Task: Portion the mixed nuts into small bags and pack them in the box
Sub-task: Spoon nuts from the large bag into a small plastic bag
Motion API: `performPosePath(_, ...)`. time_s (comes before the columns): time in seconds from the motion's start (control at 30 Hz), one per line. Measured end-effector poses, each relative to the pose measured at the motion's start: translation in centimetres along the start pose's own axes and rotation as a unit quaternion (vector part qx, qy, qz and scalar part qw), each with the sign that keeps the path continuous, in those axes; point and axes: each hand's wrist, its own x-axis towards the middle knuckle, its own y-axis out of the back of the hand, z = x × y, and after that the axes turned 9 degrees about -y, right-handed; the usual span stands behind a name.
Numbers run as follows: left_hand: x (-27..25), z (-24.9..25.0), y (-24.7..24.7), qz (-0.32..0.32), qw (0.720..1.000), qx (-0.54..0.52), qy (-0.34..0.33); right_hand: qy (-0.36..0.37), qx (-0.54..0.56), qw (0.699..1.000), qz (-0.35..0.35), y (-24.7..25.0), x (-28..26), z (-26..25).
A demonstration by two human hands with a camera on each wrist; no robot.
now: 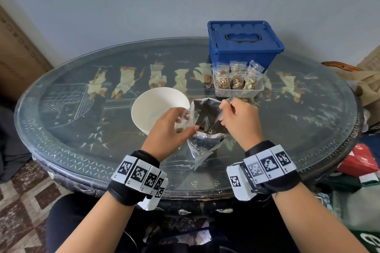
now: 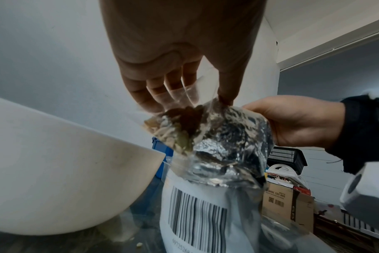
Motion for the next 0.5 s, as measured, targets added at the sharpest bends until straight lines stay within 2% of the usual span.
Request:
performPosePath(0.2, 0.3, -0.3, 0.5, 0.005, 1.000, -0.007, 0.006, -0.118, 0.097, 0.988, 0.005, 1.5, 0.3, -0.4)
performPosePath(0.5, 1.3, -0.6, 1.7, -0.004, 0.999, 0.042, 0.005, -0.122, 0.155, 0.978, 0.071, 3.3, 0.5, 0.1)
